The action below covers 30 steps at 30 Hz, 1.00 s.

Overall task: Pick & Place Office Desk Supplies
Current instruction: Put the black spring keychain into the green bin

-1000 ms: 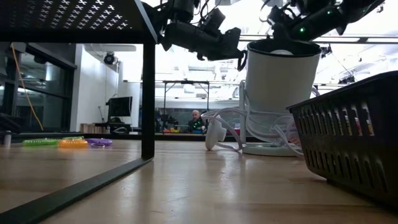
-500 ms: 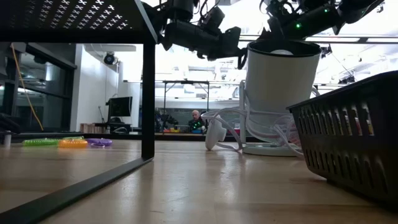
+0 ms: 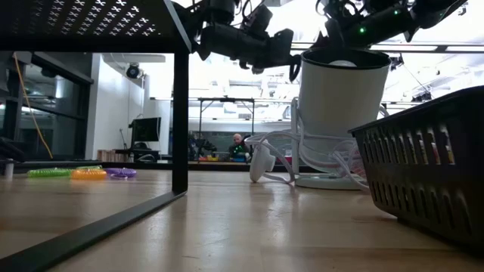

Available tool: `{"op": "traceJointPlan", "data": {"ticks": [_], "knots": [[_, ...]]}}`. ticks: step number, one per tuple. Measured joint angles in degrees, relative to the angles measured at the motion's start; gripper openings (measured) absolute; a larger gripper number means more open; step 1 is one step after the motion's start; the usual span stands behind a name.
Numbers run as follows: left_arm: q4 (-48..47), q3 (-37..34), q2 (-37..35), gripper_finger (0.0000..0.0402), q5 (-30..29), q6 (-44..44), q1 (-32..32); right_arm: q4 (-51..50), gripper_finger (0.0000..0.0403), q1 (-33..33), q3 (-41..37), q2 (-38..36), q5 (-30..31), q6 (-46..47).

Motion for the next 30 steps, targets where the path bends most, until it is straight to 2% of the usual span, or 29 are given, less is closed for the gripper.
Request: {"op": "traceJointPlan", "data": {"ticks": [8, 21, 30], "knots": [[0.6, 0.0, 0.0, 0.0012, -0.1, 0.0, -0.1, 0.4, 0.0109, 0.0, 0.0, 0.0, 0.6, 0.2], [0.6, 0.0, 0.0, 0.0012, 0.1, 0.3, -0.2, 0.4, 0.0021, 0.0, 0.0, 0.0, 1.0, 0.3], [0.6, 0.0, 0.0, 0.0013, 0.1, -0.4, -0.2, 0.3, 0.0024, 0.0, 0.0, 0.0, 2.2, 0.3]]}}
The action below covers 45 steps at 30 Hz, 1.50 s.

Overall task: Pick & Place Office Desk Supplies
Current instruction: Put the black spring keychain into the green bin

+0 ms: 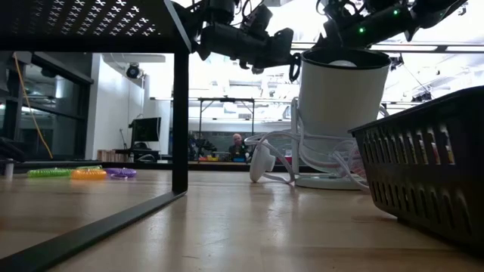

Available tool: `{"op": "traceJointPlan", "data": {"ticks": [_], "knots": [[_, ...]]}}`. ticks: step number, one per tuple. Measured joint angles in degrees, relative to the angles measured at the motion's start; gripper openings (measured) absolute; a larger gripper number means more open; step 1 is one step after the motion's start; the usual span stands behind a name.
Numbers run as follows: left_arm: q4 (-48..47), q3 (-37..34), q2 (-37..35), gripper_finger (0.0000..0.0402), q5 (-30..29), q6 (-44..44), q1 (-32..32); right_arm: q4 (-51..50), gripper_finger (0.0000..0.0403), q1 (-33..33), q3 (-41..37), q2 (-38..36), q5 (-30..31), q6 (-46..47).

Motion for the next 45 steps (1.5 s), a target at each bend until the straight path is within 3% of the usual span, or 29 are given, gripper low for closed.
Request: {"op": "traceJointPlan", "data": {"ticks": [3, 13, 22, 27, 33, 45], "knots": [[-0.6, 0.0, 0.0, 0.0022, 0.0, 0.2, 0.0, -0.5, 0.0022, 0.0, 0.0, 0.0, 0.0, 0.0], [-2.2, 0.0, 0.0, 0.0108, 0.2, 0.3, 0.2, -2.2, 0.0019, 0.0, 0.0, 0.0, 2.3, 1.8], [-2.7, 0.0, 0.0, 0.0113, 0.6, 0.3, -0.1, -14.2, 0.0019, 1.1, 0.0, -3.4, 18.4, 9.2], [-2.7, 0.0, 0.0, 0.0113, 0.2, 0.3, -0.1, -26.5, 0.0019, 3.7, 0.0, -8.1, 22.2, 18.3], [-3.1, 0.0, 0.0, 0.0113, 0.2, 0.3, -0.1, -43.0, 0.0019, 8.1, 0.0, -14.9, 21.1, 31.4], [-4.0, 0.0, 0.0, 0.0113, 0.1, -0.9, -0.1, -67.4, 0.0018, 14.3, 0.0, -19.5, 5.3, 51.6]]}}
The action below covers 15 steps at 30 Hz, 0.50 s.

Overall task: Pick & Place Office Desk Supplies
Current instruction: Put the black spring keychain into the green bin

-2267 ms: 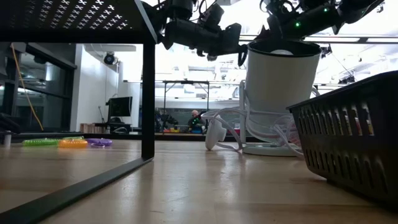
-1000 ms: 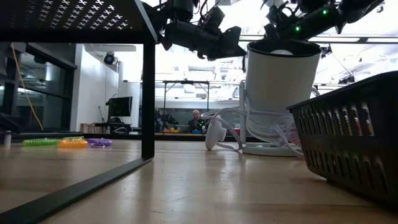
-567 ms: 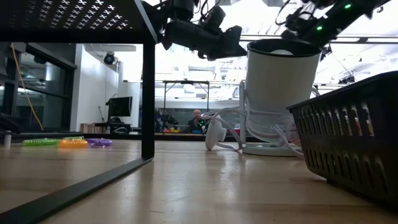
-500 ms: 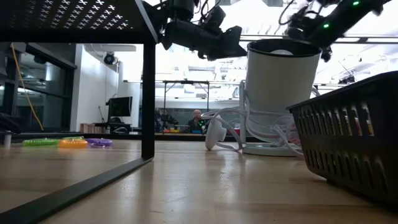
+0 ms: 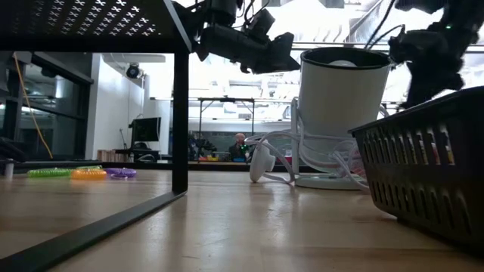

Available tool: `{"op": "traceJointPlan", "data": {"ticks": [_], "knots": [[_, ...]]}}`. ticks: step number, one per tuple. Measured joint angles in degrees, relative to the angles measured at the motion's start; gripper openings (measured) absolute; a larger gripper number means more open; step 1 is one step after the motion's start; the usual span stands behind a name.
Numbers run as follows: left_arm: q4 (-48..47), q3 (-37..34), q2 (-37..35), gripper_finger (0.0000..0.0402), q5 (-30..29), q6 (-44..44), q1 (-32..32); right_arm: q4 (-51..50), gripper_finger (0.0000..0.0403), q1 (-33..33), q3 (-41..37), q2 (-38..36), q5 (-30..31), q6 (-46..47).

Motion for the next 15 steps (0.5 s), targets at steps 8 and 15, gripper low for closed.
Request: {"op": "traceJointPlan", "data": {"ticks": [8, 15], "knots": [[-0.2, 0.0, 0.0, 0.0113, 0.0, -0.3, 0.0, -6.7, 0.0018, 4.0, 0.0, 0.0, -9.1, 7.7], [-1.0, 0.0, 0.0, 0.0113, -0.1, -0.4, 0.0, -10.1, 0.0018, 9.1, 0.0, 0.0, -10.2, 14.2]]}}
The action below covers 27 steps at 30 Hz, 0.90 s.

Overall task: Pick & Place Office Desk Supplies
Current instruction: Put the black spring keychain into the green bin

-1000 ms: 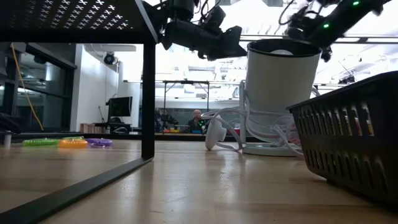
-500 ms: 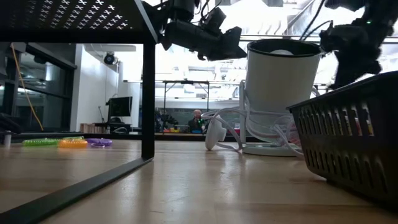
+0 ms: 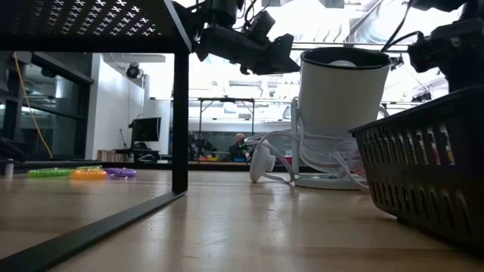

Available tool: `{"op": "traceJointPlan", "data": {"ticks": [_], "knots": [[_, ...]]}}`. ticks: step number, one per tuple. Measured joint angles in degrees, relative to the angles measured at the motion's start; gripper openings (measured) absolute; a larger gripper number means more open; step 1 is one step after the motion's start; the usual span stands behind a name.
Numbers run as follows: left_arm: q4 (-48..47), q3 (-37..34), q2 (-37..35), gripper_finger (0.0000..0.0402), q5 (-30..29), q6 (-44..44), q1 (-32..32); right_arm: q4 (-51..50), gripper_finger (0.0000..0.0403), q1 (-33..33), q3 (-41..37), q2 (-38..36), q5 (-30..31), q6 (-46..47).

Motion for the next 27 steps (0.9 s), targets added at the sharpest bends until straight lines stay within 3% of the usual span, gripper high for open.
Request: {"op": "traceJointPlan", "data": {"ticks": [15, 27], "knots": [[-0.2, 0.0, 0.0, 0.0113, 0.0, 0.0, 0.0, 0.7, 0.0020, 8.4, -1.1, 5.0, 1.3, 7.7], [-0.2, 0.0, 0.0, 0.0113, 0.0, 0.0, 0.0, 0.5, 0.0089, 8.5, -1.1, 9.0, 3.5, 5.6]]}}
